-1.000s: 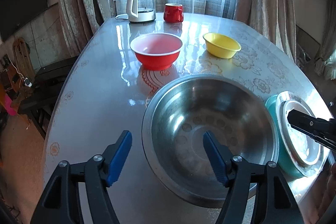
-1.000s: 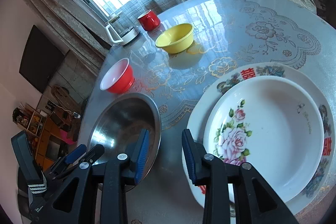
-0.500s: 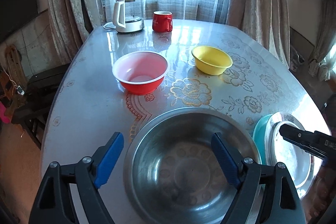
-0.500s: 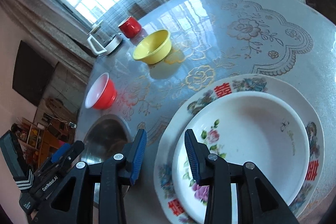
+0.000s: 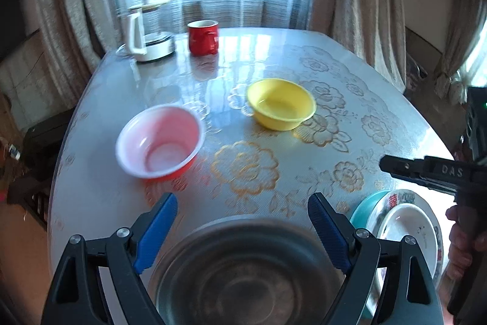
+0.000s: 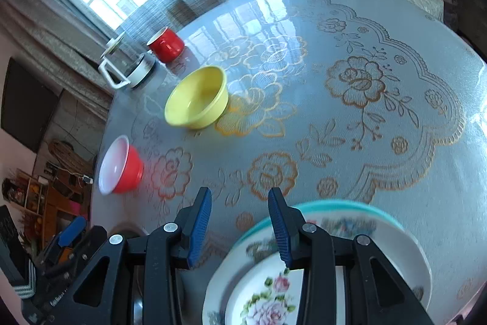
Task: Organize plates and bowls
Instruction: 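Move both tools to the yellow bowl rim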
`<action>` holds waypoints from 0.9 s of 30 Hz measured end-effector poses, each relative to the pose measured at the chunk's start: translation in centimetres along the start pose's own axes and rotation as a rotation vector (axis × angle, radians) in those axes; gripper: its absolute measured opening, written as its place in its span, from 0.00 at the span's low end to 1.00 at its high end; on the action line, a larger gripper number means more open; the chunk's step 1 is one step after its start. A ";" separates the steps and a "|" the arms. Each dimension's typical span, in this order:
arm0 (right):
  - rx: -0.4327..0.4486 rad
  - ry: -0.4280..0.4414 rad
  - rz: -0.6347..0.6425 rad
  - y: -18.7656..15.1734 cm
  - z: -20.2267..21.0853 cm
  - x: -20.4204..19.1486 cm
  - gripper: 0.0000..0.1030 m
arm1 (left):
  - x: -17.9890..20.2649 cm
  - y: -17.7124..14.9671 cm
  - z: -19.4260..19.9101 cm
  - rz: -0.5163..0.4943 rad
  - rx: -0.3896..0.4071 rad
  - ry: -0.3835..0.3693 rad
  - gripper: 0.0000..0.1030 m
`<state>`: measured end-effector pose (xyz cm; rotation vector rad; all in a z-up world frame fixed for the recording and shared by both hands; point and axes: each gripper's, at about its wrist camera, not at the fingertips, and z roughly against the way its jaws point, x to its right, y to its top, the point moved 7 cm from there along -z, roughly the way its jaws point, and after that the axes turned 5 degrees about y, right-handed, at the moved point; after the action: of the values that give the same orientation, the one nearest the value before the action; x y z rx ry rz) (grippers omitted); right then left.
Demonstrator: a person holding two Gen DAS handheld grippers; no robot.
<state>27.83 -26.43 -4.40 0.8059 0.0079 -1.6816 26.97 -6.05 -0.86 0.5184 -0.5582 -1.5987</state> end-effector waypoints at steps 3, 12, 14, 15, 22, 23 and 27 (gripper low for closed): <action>-0.015 -0.019 -0.019 1.3 -0.6 0.7 0.39 | 1.1 1.3 -0.6 -0.025 -0.010 -0.013 0.86; -0.044 -0.040 -0.012 4.0 -2.4 1.4 0.50 | 2.9 4.4 -2.7 -0.045 -0.028 -0.004 0.86; -0.047 -0.047 -0.007 4.5 -3.0 1.6 0.50 | 3.1 4.9 -3.3 -0.032 -0.048 -0.005 0.86; -0.050 -0.047 -0.007 4.6 -3.2 1.6 0.50 | 3.1 5.2 -3.6 -0.028 -0.050 -0.010 0.86; -0.077 -0.032 -0.050 6.5 -5.3 2.5 0.50 | 2.3 6.5 -5.6 0.009 -0.068 0.031 0.86; -0.082 -0.023 -0.056 6.7 -5.6 2.5 0.50 | 2.2 6.8 -5.9 0.014 -0.072 0.030 0.86; -0.100 -0.001 -0.087 7.7 -7.5 1.8 0.50 | 1.6 7.6 -7.0 0.028 -0.076 0.044 0.86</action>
<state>38.16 -27.10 -7.82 0.7385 0.1269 -1.7494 37.02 -8.67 -1.54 0.4861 -0.4682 -1.5721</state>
